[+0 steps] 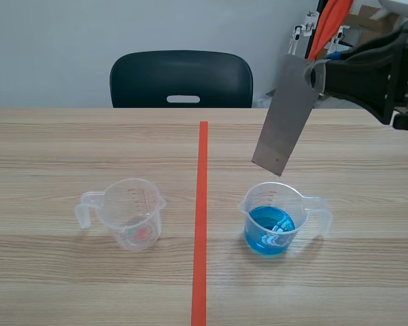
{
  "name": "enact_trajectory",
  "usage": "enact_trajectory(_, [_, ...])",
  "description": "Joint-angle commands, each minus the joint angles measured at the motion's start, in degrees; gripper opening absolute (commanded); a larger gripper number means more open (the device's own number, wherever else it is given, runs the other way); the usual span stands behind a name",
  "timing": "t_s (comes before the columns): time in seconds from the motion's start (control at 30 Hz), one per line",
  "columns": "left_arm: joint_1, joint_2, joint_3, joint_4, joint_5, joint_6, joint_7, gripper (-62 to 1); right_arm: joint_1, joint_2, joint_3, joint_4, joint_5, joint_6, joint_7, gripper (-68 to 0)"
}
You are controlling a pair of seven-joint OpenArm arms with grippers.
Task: Do the redox reaction experiment. move the plate over the left beaker
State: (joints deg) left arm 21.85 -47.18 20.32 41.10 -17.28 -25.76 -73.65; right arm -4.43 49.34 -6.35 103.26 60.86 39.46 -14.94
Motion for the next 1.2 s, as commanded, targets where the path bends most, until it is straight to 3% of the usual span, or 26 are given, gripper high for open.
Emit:
enact_trajectory(0.0, [-0.2,2.8,-0.8,0.0,1.4,0.9,-3.5,-58.1,2.7,-0.5,-0.2,0.6,0.8,0.0,-1.0,-66.9])
enact_trajectory(0.1, [0.6,7.8,-1.9,-2.9,6.1,3.1,-6.8,-58.1,4.6,-2.8,-3.1,0.6,0.8,0.0,-4.5,-66.9])
enact_trajectory(0.2, [0.5,12.6,-1.9,-4.9,9.0,6.0,-7.5,-58.1,7.1,-3.6,-7.1,0.6,0.8,0.0,-5.0,-66.9])
enact_trajectory(0.37, [0.5,19.3,-1.9,-7.5,9.5,8.2,-8.1,-58.1,13.5,-3.6,-13.6,0.6,0.9,-0.1,-5.1,-66.9])
enact_trajectory(0.5, [0.5,23.8,-2.3,-9.8,9.5,9.1,-10.9,-58.1,19.0,-3.6,-18.9,0.6,0.9,-3.3,-5.0,-66.9])
enact_trajectory(0.6, [0.5,26.7,-5.0,-10.6,12.3,12.2,-13.5,-58.1,23.1,-4.0,-23.0,0.6,0.9,-5.6,-4.7,-66.9])
enact_trajectory(0.73, [0.5,30.2,-11.0,-10.7,19.2,16.0,-14.3,-57.9,27.3,-5.5,-27.9,0.6,0.9,-7.3,-4.7,-66.9])
enact_trajectory(0.93, [0.2,33.5,-19.1,-10.1,27.8,17.6,-15.4,-57.9,32.1,-9.2,-34.5,0.5,0.9,-10.8,-5.6,-66.9])
enact_trajectory(1.17, [0.2,34.8,-23.9,-8.6,29.4,17.7,-15.4,-57.9,35.6,-14.4,-39.9,0.4,0.8,-14.1,-8.0,-66.9])
